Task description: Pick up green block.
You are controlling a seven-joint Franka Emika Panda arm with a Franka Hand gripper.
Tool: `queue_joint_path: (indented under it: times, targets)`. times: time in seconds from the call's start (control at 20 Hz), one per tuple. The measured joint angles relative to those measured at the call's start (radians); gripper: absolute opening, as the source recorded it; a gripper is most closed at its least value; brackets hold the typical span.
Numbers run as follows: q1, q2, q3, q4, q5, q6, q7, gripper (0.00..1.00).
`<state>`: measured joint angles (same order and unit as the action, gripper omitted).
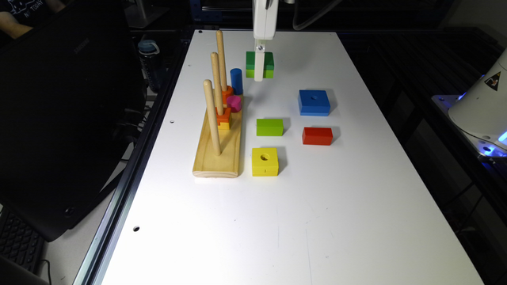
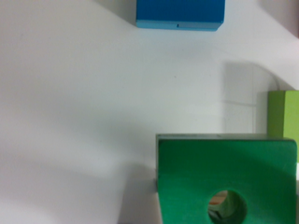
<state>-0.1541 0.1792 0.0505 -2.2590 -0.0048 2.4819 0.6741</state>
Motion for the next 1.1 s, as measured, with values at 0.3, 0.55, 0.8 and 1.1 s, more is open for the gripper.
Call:
queue_joint_path:
  times: [0.3,0.55,0.8,1.1]
  targets:
    - [0.000,-0.079,0.001,-0.001,0.0026,-0.077,0.000,0.00]
    - [0.000,-0.098,0.001,0.009,0.0030,-0.097,0.000,0.00]
    - [0.000,-0.148,0.001,0.018,0.0054,-0.156,0.000,0.00]
    - [0.000,-0.160,0.001,0.034,0.0058,-0.179,0.000,0.00]
